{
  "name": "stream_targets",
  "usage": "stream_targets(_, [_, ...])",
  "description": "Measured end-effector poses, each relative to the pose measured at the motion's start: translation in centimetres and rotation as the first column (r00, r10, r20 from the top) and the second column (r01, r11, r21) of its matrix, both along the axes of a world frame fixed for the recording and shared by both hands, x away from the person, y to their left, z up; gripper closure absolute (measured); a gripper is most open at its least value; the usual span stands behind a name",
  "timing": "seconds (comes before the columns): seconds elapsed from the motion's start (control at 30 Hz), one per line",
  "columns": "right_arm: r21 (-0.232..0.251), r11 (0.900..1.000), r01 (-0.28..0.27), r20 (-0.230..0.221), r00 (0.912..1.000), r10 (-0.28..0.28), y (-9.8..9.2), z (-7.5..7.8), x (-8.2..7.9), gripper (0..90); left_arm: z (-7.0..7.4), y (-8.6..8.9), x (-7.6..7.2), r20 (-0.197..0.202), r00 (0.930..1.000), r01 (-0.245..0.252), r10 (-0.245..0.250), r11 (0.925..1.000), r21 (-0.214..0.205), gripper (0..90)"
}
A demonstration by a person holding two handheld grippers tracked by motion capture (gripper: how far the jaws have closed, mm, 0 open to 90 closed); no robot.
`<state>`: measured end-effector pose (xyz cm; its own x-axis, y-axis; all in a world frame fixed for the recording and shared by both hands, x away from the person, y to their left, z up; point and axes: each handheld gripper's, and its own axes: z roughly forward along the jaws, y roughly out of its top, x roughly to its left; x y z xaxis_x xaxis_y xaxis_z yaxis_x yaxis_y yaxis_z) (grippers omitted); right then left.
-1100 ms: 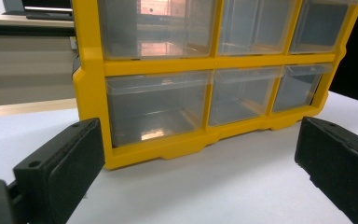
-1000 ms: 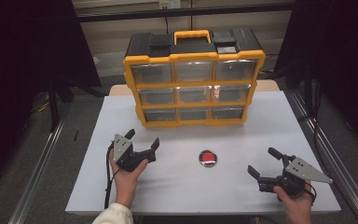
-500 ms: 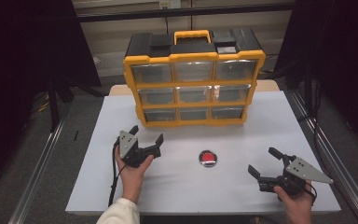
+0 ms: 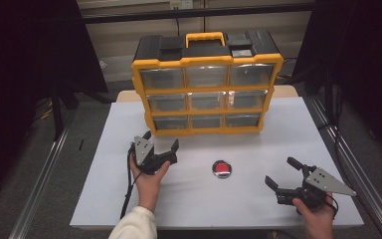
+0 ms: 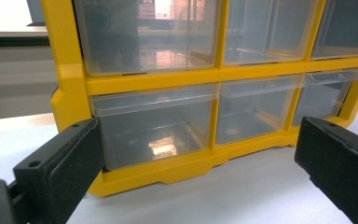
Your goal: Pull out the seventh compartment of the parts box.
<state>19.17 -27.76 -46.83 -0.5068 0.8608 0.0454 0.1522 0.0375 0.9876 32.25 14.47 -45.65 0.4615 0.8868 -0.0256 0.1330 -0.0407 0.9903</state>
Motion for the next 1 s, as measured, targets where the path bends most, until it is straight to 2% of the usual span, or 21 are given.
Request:
stream_targets(0.13, [0.001,1.0000,-0.003,0.004,1.0000,0.003,0.0,0.0,0.0,1.7,0.0,-0.3,0.3,0.015,0.9999,-0.007,0.007,1.0000,0.004,1.7])
stream_targets(0.23, [0.002,1.0000,-0.002,0.000,1.0000,0.002,0.0,0.0,0.0,1.7,-0.1,-0.6,0.4,0.006,0.9998,-0.021,0.021,0.9998,0.000,1.9])
stream_targets(0.27, [0.002,1.0000,-0.002,0.001,1.0000,0.002,0.0,0.0,0.0,1.8,0.0,-0.6,0.5,0.005,0.9998,-0.022,0.022,0.9997,0.015,1.9])
stream_targets(0.4, [0.001,1.0000,-0.004,0.002,1.0000,0.004,0.0,0.0,0.0,1.8,-0.2,-1.0,0.9,0.011,0.9995,-0.028,0.028,0.9996,-0.009,1.9])
stream_targets(0.53, [-0.003,1.0000,-0.004,0.005,1.0000,0.004,0.0,0.0,0.0,1.8,-0.2,-1.2,1.1,0.006,0.9995,-0.031,0.031,0.9994,0.016,2.0])
stream_targets(0.8, [0.001,1.0000,-0.007,0.007,0.9999,0.007,0.0,0.0,0.0,1.8,-0.6,-1.7,1.5,-0.002,0.9990,-0.045,0.045,0.9990,-0.002,2.3])
stream_targets(0.83, [0.002,1.0000,-0.004,0.007,1.0000,0.004,0.0,0.0,0.0,1.8,-0.6,-1.7,1.5,-0.004,0.9992,-0.040,0.040,0.9990,0.022,2.3])
stream_targets(1.0, [-0.001,1.0000,-0.005,0.007,1.0000,0.005,0.0,0.1,0.0,1.8,-0.7,-1.9,1.8,-0.007,0.9986,-0.052,0.052,0.9986,0.006,2.6])
